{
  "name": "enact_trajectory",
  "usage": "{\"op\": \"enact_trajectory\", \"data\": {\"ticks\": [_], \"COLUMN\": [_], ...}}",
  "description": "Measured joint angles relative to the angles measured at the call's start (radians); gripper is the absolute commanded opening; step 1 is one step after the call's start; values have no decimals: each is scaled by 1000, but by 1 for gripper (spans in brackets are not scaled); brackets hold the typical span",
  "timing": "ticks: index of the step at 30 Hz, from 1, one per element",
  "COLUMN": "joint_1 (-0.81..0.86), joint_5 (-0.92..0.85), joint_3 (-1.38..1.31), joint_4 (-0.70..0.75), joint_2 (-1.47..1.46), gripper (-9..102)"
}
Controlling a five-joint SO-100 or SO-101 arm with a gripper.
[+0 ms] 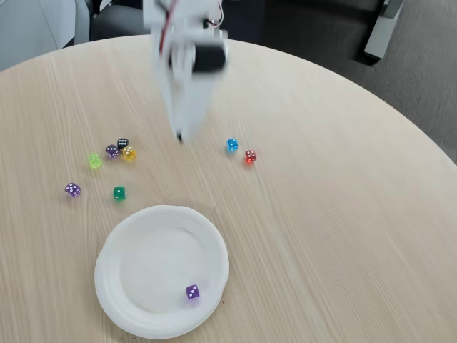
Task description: Pick a purple dice and put it in the plate.
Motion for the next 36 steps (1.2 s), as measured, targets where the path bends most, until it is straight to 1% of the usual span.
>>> {"op": "enact_trajectory", "data": {"ticks": [4,11,15,20,24,28,31,35,36], "joint_1": [-2,0,11,6,-5,-5,-3,-2,-2], "joint_5": [-109,-250,-371,-505,-571,-584,-627,-673,-683], "joint_3": [137,563,796,1019,1155,1252,1328,1371,1373], "joint_4": [2,2,2,-2,-2,-2,-2,-2,-2], "joint_2": [181,549,776,997,1092,1111,1114,1118,1118], "gripper": [0,0,0,0,0,0,0,3,1]}}
